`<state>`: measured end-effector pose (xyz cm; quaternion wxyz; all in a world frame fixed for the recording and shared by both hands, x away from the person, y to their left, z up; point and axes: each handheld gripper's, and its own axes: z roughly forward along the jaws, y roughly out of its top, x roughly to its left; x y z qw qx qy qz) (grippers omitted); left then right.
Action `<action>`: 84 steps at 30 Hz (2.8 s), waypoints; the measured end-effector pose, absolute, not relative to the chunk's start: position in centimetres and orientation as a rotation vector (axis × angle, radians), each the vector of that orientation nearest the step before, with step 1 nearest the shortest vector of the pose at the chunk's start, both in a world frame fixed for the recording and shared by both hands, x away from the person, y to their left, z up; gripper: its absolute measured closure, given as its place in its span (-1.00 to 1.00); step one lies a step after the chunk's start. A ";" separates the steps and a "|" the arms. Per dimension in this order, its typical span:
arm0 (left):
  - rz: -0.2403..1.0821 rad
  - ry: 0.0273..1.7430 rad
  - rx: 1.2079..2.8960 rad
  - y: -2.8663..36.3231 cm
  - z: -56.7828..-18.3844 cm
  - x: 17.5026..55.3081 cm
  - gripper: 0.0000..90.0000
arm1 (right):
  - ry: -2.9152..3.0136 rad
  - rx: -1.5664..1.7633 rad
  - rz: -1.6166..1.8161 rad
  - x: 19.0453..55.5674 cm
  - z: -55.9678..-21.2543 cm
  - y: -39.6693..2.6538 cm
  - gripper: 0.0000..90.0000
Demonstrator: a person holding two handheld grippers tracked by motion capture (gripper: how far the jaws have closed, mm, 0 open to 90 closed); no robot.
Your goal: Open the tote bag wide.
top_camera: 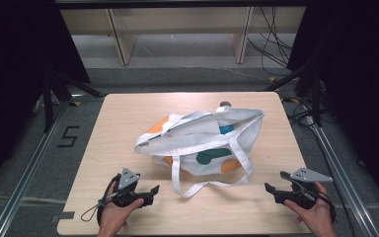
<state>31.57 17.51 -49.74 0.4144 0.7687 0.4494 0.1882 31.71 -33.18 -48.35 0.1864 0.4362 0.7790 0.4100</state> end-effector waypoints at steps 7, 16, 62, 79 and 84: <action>0.431 1.121 1.906 17.4 -49.8 31.5 -0.45 | 2.205 1.225 1.183 31.7 -48.1 -33.1 -0.60; 0.429 1.071 1.923 17.5 -49.7 31.3 0.65 | 2.223 1.217 1.200 31.6 -46.4 -32.5 0.12; 0.338 1.162 2.044 14.1 -44.6 50.9 0.99 | 2.524 0.989 0.804 48.7 -42.3 -22.9 1.00; 0.338 1.058 2.118 8.0 -42.5 52.3 0.98 | 2.678 0.903 0.929 48.6 -40.9 -19.8 1.00; 0.298 1.107 2.102 7.7 -42.9 53.3 0.99 | 2.854 0.783 0.890 44.7 -42.5 -20.0 1.00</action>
